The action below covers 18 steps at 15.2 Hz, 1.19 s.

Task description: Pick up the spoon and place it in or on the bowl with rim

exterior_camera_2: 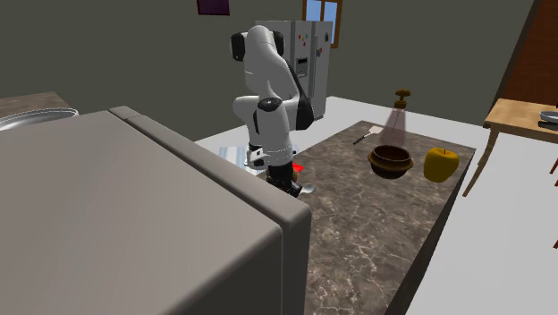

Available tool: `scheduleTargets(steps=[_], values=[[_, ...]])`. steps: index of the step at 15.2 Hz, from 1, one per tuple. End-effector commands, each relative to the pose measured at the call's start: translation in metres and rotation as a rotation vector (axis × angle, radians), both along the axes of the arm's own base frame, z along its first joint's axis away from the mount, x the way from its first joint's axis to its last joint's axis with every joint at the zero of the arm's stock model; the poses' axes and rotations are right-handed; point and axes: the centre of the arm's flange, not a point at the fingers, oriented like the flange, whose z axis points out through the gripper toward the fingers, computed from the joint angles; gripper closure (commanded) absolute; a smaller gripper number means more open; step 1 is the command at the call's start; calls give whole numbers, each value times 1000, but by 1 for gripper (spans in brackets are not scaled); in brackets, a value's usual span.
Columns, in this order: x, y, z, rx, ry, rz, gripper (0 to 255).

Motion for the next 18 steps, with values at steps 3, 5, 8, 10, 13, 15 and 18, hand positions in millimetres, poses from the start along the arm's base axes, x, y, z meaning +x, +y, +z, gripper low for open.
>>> scheduleTargets(steps=[3,5,8,10,13,15,18], values=[[0,0,5,0,0,0,255],[0,0,16,0,0,0,255],[0,0,32,0,0,0,255],[0,0,42,0,0,0,255],[0,0,58,0,0,0,255],[0,0,69,0,0,0,255],[0,0,84,0,0,0,255]])
